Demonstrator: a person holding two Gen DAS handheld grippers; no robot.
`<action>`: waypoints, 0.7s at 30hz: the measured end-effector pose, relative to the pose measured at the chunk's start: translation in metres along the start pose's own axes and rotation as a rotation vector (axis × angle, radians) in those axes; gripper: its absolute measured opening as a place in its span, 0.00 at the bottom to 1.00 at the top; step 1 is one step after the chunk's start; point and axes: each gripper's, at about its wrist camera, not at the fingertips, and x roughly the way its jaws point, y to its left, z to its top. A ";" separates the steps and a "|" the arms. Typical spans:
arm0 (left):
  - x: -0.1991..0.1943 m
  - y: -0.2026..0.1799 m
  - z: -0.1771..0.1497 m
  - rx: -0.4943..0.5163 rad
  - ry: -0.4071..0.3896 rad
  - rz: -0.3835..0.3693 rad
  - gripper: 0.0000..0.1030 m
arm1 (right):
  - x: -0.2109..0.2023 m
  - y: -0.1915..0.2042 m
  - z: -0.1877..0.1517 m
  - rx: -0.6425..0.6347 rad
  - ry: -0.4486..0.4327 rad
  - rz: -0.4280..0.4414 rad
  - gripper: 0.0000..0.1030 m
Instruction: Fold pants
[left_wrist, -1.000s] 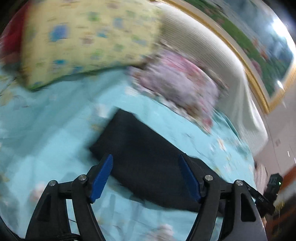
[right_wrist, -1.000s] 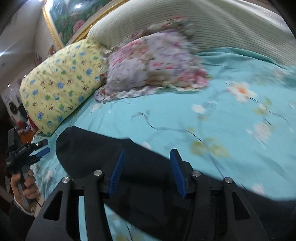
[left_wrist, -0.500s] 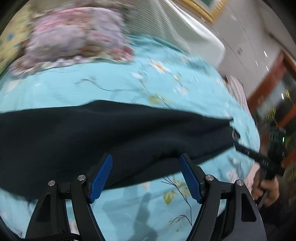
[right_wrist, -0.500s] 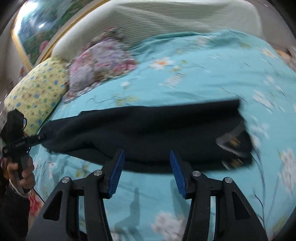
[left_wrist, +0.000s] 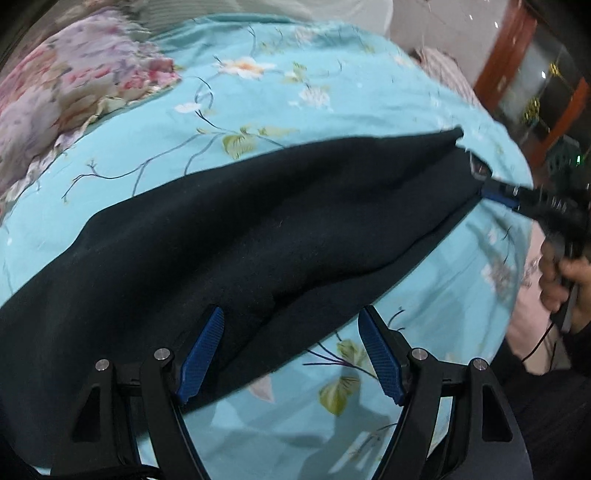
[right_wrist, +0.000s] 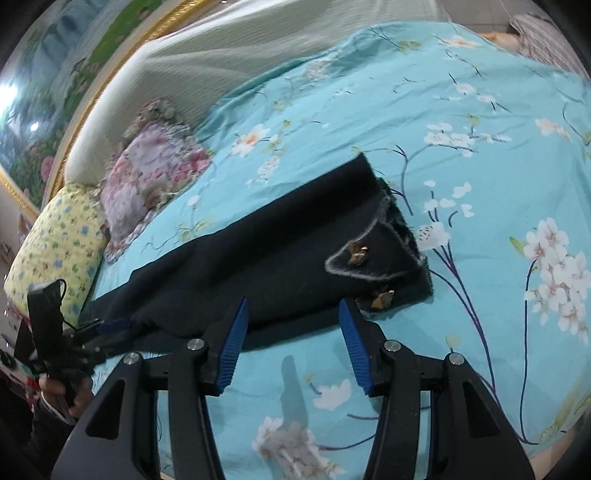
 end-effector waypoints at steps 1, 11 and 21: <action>0.002 0.000 0.002 0.013 0.007 0.001 0.73 | 0.001 -0.002 0.001 0.011 0.002 0.009 0.51; 0.018 -0.003 0.013 0.175 0.095 0.076 0.49 | 0.008 -0.008 0.004 0.073 0.000 0.026 0.51; 0.009 0.016 0.017 0.170 0.098 0.051 0.09 | 0.007 -0.017 0.008 0.099 -0.023 0.011 0.06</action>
